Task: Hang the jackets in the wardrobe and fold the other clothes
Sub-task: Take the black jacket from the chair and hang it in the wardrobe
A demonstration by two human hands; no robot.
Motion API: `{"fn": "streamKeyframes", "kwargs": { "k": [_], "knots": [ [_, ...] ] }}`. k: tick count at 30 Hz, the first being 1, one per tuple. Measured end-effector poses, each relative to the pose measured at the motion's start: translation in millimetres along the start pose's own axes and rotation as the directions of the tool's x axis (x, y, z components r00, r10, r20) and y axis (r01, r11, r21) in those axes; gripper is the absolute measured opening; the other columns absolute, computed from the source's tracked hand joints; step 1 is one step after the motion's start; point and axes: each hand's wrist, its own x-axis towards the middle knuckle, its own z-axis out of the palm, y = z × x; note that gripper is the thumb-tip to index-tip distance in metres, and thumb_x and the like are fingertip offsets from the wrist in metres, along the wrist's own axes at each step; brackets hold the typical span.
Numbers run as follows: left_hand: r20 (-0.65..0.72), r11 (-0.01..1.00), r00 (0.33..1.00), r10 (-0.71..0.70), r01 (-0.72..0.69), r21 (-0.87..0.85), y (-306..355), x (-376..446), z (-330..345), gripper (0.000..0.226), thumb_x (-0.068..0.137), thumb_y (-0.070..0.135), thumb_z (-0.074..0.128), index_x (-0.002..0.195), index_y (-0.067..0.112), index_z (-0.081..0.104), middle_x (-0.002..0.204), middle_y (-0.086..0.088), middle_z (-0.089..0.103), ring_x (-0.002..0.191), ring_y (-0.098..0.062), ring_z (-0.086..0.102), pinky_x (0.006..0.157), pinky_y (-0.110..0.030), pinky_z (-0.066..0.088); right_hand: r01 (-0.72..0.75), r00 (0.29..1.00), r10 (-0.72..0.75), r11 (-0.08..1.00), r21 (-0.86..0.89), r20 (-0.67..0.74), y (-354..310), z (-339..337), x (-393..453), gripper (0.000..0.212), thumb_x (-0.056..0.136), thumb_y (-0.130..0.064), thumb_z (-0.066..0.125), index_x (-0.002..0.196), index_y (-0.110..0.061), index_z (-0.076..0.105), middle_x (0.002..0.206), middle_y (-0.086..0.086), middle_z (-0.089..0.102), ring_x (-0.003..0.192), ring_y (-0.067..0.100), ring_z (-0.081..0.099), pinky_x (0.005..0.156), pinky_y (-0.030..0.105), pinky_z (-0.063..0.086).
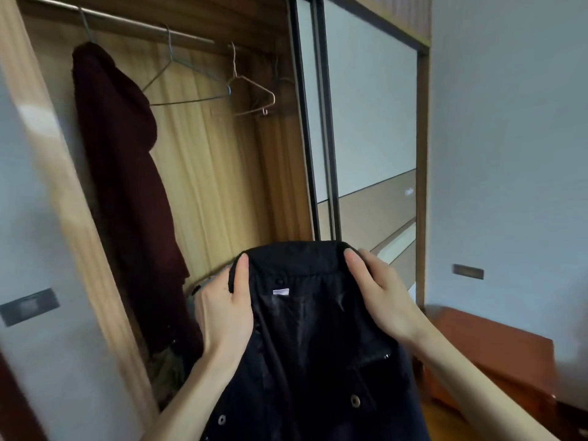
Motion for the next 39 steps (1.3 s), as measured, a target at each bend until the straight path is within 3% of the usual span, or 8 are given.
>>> {"fn": "streamKeyframes", "kwargs": {
  "k": [2, 10, 16, 24, 28, 32, 35, 39],
  "knots": [
    [-0.010, 0.999, 1.000, -0.018, 0.017, -0.027, -4, 11, 8, 0.059, 0.107, 0.041, 0.055, 0.054, 0.024, 0.035, 0.044, 0.009, 0.029, 0.043, -0.011, 0.029, 0.053, -0.031, 0.027, 0.014, 1.000, -0.015, 0.999, 0.044, 0.021, 11, 3, 18, 0.055, 0.105, -0.062, 0.042, 0.088, -0.012, 0.056, 0.076, -0.006, 0.053, 0.074, 0.009, 0.053, 0.072, 0.028, 0.047],
    [-0.035, 0.998, 0.997, -0.063, 0.063, 0.004, -19, 62, 37, 0.063, 0.106, 0.048, 0.052, 0.058, 0.022, 0.022, 0.052, 0.003, 0.023, 0.051, -0.014, 0.024, 0.051, -0.037, 0.029, 0.007, 0.997, -0.018, 0.988, 0.154, 0.075, 50, 21, 93, 0.062, 0.104, -0.065, 0.042, 0.100, -0.007, 0.062, 0.099, 0.018, 0.063, 0.093, 0.030, 0.063, 0.081, 0.032, 0.051],
    [-0.089, 0.993, 0.989, -0.114, 0.112, -0.024, -47, 89, 65, 0.064, 0.105, 0.051, 0.053, 0.061, 0.017, 0.021, 0.052, 0.003, 0.022, 0.051, -0.014, 0.023, 0.051, -0.037, 0.028, -0.020, 0.995, 0.002, 0.982, 0.186, 0.097, 78, 41, 142, 0.054, 0.102, -0.069, 0.043, 0.106, -0.023, 0.071, 0.099, 0.001, 0.074, 0.095, 0.013, 0.071, 0.076, 0.015, 0.052],
    [-0.151, 0.990, 0.985, -0.085, 0.101, 0.102, -75, 154, 78, 0.063, 0.107, 0.051, 0.048, 0.059, 0.021, 0.021, 0.049, 0.008, 0.022, 0.051, -0.013, 0.023, 0.054, -0.033, 0.027, 0.033, 0.990, -0.053, 0.988, 0.152, 0.129, 90, 67, 221, 0.065, 0.101, -0.071, 0.041, 0.104, -0.012, 0.068, 0.103, 0.014, 0.071, 0.099, 0.026, 0.067, 0.083, 0.025, 0.052],
    [-0.173, 0.985, 0.983, -0.055, 0.081, 0.151, -91, 181, 78, 0.063, 0.107, 0.051, 0.047, 0.058, 0.021, 0.022, 0.045, 0.007, 0.026, 0.046, -0.014, 0.026, 0.051, -0.032, 0.025, 0.075, 0.989, -0.093, 0.985, 0.156, 0.112, 94, 86, 253, 0.062, 0.104, -0.067, 0.041, 0.097, -0.011, 0.065, 0.096, 0.012, 0.069, 0.091, 0.024, 0.065, 0.074, 0.016, 0.050],
    [-0.186, 0.986, 0.982, -0.036, 0.065, 0.156, -105, 201, 76, 0.064, 0.107, 0.051, 0.049, 0.054, 0.024, 0.024, 0.046, 0.009, 0.024, 0.047, -0.012, 0.024, 0.051, -0.028, 0.025, 0.059, 0.983, -0.089, 0.981, 0.183, 0.163, 101, 105, 281, 0.067, 0.102, -0.070, 0.042, 0.097, -0.006, 0.061, 0.089, 0.012, 0.063, 0.082, 0.019, 0.061, 0.083, 0.034, 0.052],
    [-0.204, 0.983, 0.979, 0.001, 0.036, 0.178, -114, 214, 75, 0.061, 0.108, 0.049, 0.049, 0.054, 0.027, 0.028, 0.048, 0.008, 0.025, 0.048, -0.011, 0.024, 0.052, -0.029, 0.027, 0.056, 0.978, -0.094, 0.978, 0.201, 0.188, 106, 120, 300, 0.069, 0.100, -0.071, 0.042, 0.096, -0.006, 0.062, 0.086, 0.006, 0.064, 0.081, 0.018, 0.060, 0.081, 0.034, 0.051],
    [-0.214, 0.966, 0.974, 0.073, -0.016, 0.258, -111, 235, 73, 0.056, 0.109, 0.047, 0.048, 0.055, 0.033, 0.038, 0.048, 0.008, 0.032, 0.046, -0.013, 0.028, 0.053, -0.031, 0.030, 0.088, 0.973, -0.135, 0.967, 0.239, 0.187, 106, 135, 328, 0.070, 0.104, -0.064, 0.042, 0.101, 0.004, 0.062, 0.097, 0.022, 0.066, 0.082, 0.025, 0.060, 0.087, 0.046, 0.053]
  ]
}}
